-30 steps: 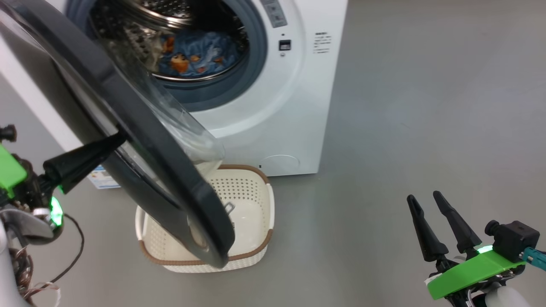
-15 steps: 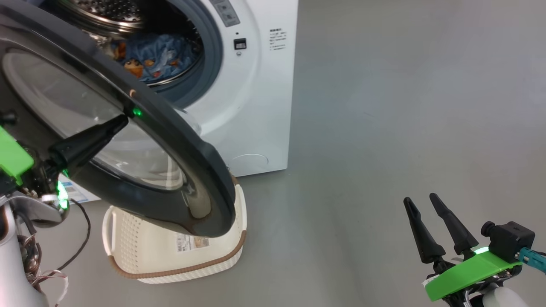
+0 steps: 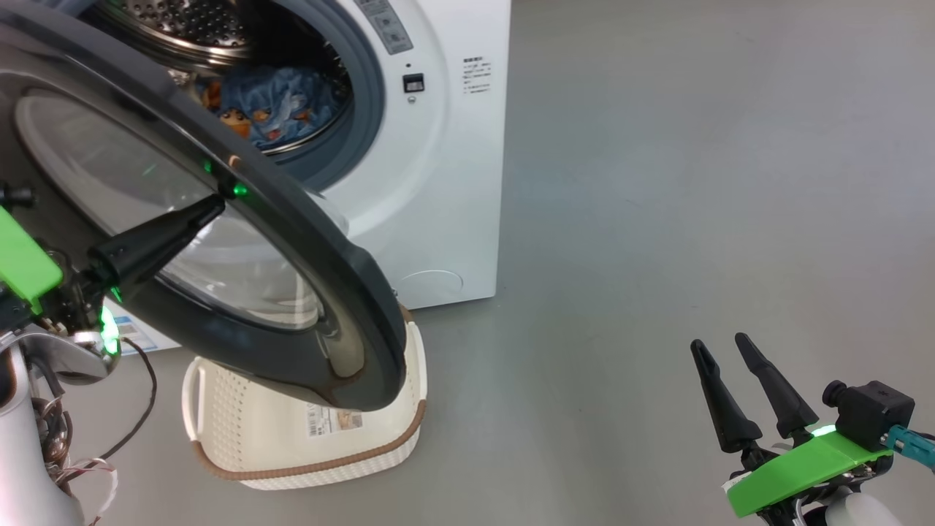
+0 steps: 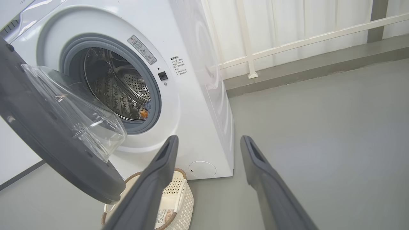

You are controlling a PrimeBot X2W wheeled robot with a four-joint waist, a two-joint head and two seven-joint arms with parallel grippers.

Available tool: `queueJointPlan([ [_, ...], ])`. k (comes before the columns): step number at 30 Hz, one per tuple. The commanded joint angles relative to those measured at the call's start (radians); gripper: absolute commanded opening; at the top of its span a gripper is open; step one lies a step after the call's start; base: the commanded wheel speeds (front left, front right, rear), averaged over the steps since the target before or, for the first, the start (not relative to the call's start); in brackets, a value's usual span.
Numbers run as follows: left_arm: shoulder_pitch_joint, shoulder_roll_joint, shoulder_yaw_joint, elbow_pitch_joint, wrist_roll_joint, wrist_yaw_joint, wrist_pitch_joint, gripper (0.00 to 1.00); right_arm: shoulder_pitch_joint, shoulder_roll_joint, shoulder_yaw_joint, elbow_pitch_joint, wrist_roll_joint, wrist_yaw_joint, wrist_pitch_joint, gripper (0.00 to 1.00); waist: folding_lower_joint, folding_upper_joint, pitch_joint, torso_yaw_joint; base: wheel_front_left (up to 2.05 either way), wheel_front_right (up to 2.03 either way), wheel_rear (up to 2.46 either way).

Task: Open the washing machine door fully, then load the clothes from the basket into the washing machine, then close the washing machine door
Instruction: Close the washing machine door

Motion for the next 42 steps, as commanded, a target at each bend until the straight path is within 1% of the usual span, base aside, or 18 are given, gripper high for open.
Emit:
queueJointPlan([
  [1, -0.018, 0.046, 0.028, -0.029, 0.002, -0.003, 0.008, 0.0, -0.008, -0.007, 0.018, -0.021, -0.003, 0.006, -0.005, 1.0, 0.0, 0.0, -0.004, 0.011, 0.0, 0.0, 0.0],
  [7, -0.006, 0.045, 0.022, -0.047, 0.002, -0.013, 0.014, 0.0, -0.01, -0.002, 0.017, -0.018, -0.004, 0.006, -0.005, 1.0, 0.0, 0.0, -0.01, 0.045, 0.0, 0.0, 0.0],
  [10, 0.01, 0.059, 0.022, -0.071, 0.012, -0.03, 0.016, 0.0, -0.005, 0.001, 0.012, -0.017, -0.005, 0.006, -0.005, 1.0, 0.0, 0.0, -0.013, 0.057, 0.0, 0.0, 0.0],
  [12, 0.026, 0.074, 0.017, -0.089, 0.036, -0.051, 0.005, 0.0, -0.003, 0.001, 0.009, -0.017, -0.005, 0.006, -0.005, 1.0, 0.0, 0.0, -0.014, 0.061, 0.0, 0.0, 0.0],
  [14, 0.043, 0.076, 0.014, -0.105, 0.052, -0.073, -0.01, 0.0, -0.002, 0.0, 0.008, -0.016, -0.002, 0.006, -0.005, 1.0, 0.0, 0.0, -0.014, 0.064, 0.0, 0.0, 0.0],
  [15, 0.053, 0.077, 0.013, -0.113, 0.062, -0.086, -0.021, 0.07, -0.002, -0.001, 0.008, -0.015, -0.002, 0.006, -0.005, 1.0, 0.0, 0.0, -0.015, 0.064, 0.0, 0.0, 0.0],
  [16, 0.064, 0.077, 0.013, -0.122, 0.071, -0.099, -0.032, 0.32, -0.002, -0.001, 0.008, -0.015, -0.001, 0.006, -0.005, 1.0, 0.0, 0.0, -0.015, 0.064, 0.0, 0.0, 0.0],
  [17, 0.077, 0.075, 0.011, -0.132, 0.076, -0.111, -0.039, 0.53, -0.003, -0.001, 0.009, -0.015, -0.001, 0.006, -0.005, 1.0, 0.0, 0.0, -0.016, 0.063, 0.0, 0.0, 0.0],
  [18, 0.091, 0.074, 0.013, -0.145, 0.083, -0.125, -0.049, 1.0, -0.004, -0.002, 0.01, -0.015, -0.001, 0.006, -0.005, 1.0, 0.0, 0.0, -0.016, 0.06, 0.0, 0.0, 0.0],
  [23, 0.181, 0.074, 0.023, -0.219, 0.134, -0.199, -0.112, 1.0, -0.008, -0.006, 0.002, -0.019, 0.001, 0.006, -0.005, 1.0, 0.0, 0.0, -0.012, 0.046, 0.0, 0.0, 0.0],
  [24, 0.181, 0.074, 0.023, -0.219, 0.134, -0.199, -0.112, 1.0, -0.008, -0.006, 0.002, -0.019, 0.001, 0.006, -0.005, 1.0, 0.0, 0.0, -0.012, 0.046, 0.0, 0.0, 0.0],
  [26, 0.213, 0.08, 0.023, -0.243, 0.173, -0.238, -0.15, 1.0, -0.006, -0.009, -0.002, -0.02, 0.002, 0.006, -0.005, 1.0, 0.0, 0.0, -0.01, 0.045, 0.0, 0.0, 0.0],
  [31, 0.285, 0.083, 0.013, -0.276, 0.28, -0.295, -0.268, 1.0, -0.003, -0.012, -0.01, -0.021, 0.003, 0.006, -0.005, 1.0, 0.0, 0.0, -0.009, 0.047, 0.0, 0.0, 0.0],
  [34, 0.329, 0.095, -0.013, -0.285, 0.34, -0.313, -0.344, 1.0, -0.005, -0.01, -0.013, -0.023, 0.001, 0.006, -0.005, 1.0, 0.0, 0.0, -0.006, 0.048, 0.0, 0.0, 0.0],
  [39, 0.393, 0.099, -0.065, -0.302, 0.388, -0.32, -0.507, 1.0, -0.006, -0.007, -0.014, -0.027, 0.0, 0.006, -0.005, 1.0, 0.0, 0.0, -0.001, 0.048, 0.0, 0.0, 0.0],
  [42, 0.443, 0.12, -0.131, -0.323, 0.408, -0.32, -0.625, 1.0, -0.008, -0.007, -0.014, -0.029, 0.001, 0.006, -0.005, 1.0, 0.0, 0.0, 0.004, 0.046, 0.0, 0.0, 0.0],
])
